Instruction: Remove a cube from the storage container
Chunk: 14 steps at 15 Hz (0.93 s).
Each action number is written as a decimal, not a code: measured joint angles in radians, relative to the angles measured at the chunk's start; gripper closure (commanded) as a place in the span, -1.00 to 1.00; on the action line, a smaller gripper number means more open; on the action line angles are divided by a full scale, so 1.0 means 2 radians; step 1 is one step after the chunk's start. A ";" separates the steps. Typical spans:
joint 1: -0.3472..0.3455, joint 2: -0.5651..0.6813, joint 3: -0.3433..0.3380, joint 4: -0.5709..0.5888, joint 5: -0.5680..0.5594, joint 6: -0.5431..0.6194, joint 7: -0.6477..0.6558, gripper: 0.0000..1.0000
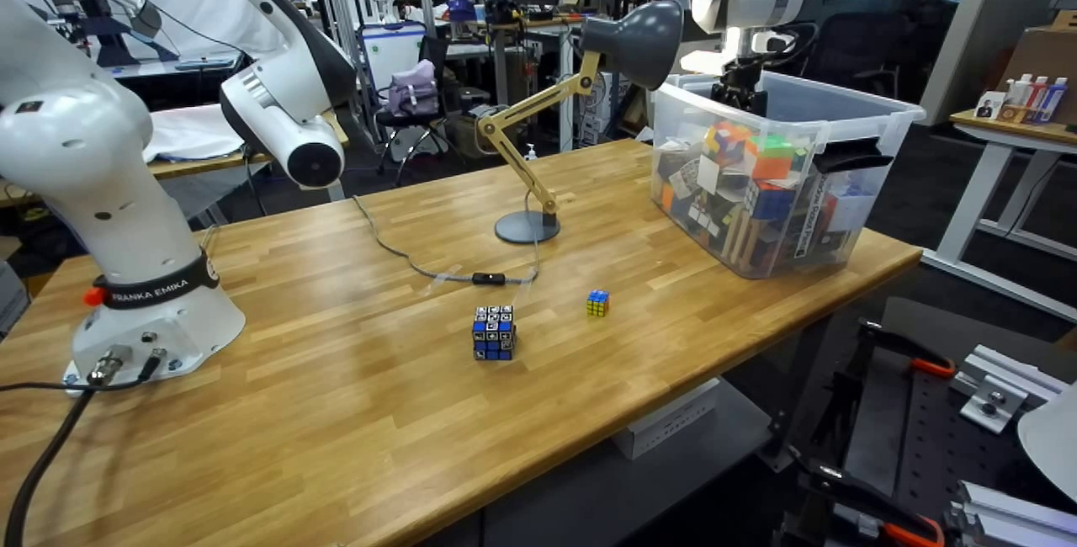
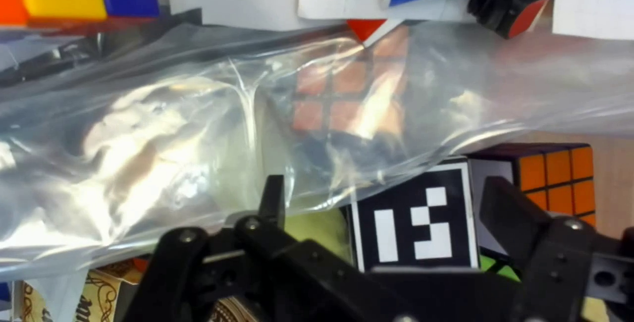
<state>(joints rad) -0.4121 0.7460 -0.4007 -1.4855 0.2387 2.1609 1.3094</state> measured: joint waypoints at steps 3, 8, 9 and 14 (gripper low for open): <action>-0.001 0.000 -0.006 0.002 -0.005 0.012 0.006 -1.00; -0.005 0.000 -0.008 0.010 -0.022 0.019 0.006 -1.00; -0.005 0.000 -0.008 0.011 -0.025 0.019 0.006 -1.00; -0.009 0.012 -0.008 0.019 -0.027 0.019 0.005 -1.00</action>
<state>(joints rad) -0.4306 0.7707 -0.4166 -1.4477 0.1840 2.1983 1.3194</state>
